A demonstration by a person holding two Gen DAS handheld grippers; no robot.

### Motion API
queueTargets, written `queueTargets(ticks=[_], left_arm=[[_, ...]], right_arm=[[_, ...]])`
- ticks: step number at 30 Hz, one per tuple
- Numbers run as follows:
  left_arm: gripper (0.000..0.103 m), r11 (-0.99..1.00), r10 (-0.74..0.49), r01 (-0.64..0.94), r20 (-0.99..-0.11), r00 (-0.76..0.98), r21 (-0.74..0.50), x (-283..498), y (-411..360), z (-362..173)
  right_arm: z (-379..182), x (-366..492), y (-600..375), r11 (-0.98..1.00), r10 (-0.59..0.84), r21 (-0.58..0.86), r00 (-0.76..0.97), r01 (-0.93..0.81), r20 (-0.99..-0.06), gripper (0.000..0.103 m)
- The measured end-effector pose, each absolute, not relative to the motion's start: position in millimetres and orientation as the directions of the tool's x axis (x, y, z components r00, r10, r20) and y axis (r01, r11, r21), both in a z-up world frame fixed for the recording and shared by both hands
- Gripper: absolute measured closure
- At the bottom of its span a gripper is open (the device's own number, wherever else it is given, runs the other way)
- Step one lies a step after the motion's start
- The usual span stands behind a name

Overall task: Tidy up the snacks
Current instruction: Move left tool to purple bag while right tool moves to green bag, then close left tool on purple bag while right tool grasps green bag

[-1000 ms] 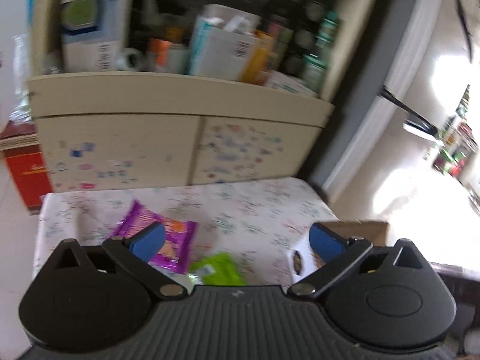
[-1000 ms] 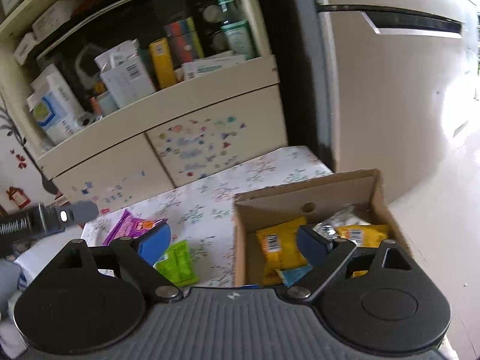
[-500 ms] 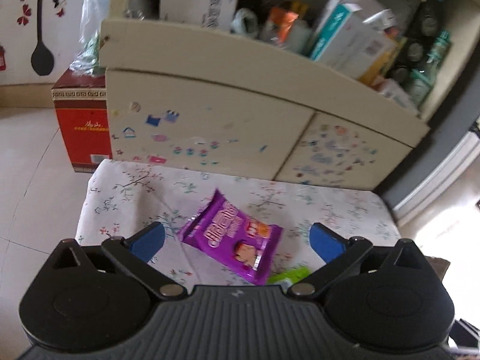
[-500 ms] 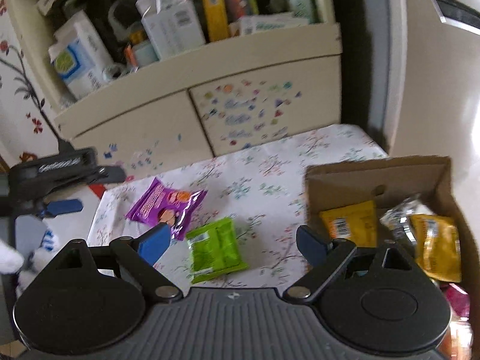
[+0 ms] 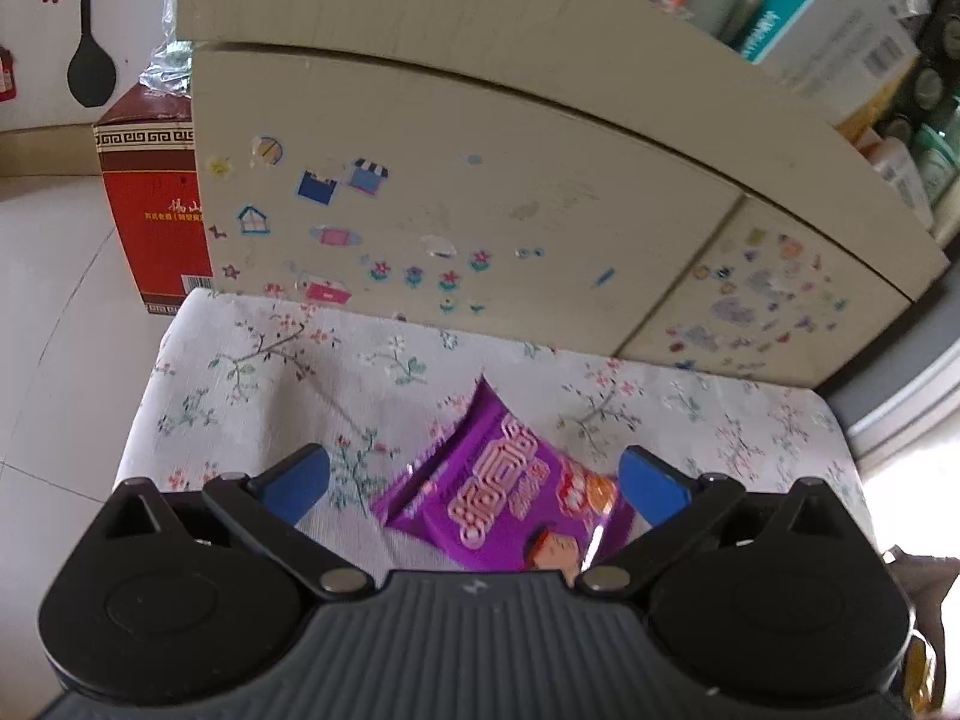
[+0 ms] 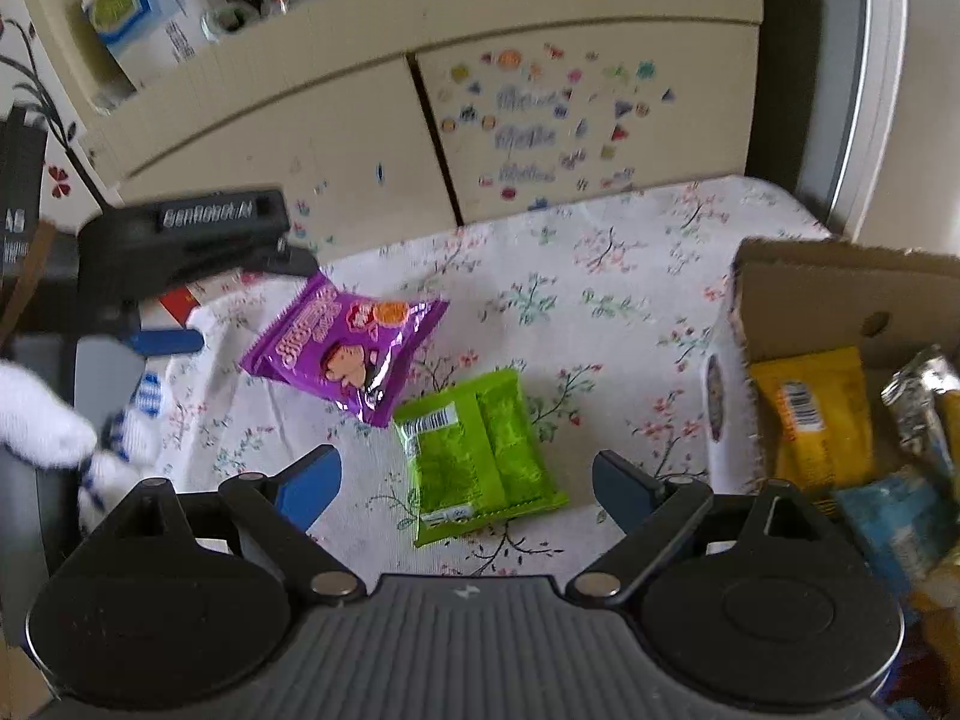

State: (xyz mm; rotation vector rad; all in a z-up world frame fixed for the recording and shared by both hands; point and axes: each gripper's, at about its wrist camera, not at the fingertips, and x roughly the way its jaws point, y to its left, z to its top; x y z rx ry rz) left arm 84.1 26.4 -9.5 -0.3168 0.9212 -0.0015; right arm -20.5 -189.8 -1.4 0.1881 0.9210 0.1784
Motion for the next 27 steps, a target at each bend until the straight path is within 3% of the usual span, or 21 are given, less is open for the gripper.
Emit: queueTargets(ticks=[15, 27], left_arm=[[0.001, 0.971, -0.068, -0.152, -0.825, 0.561, -0.184, 135, 20, -53], [0.001, 0.998, 0.021, -0.057, -0.862, 0.507, -0.009, 96, 43, -61]], right_arm=[[-35, 1, -171, 0.984, 0.175, 0.155, 0.558, -0.084, -0.811, 0.009], [-45, 14, -167, 0.992, 0.122, 0.083, 0.588, -0.093, -0.8, 0.012]])
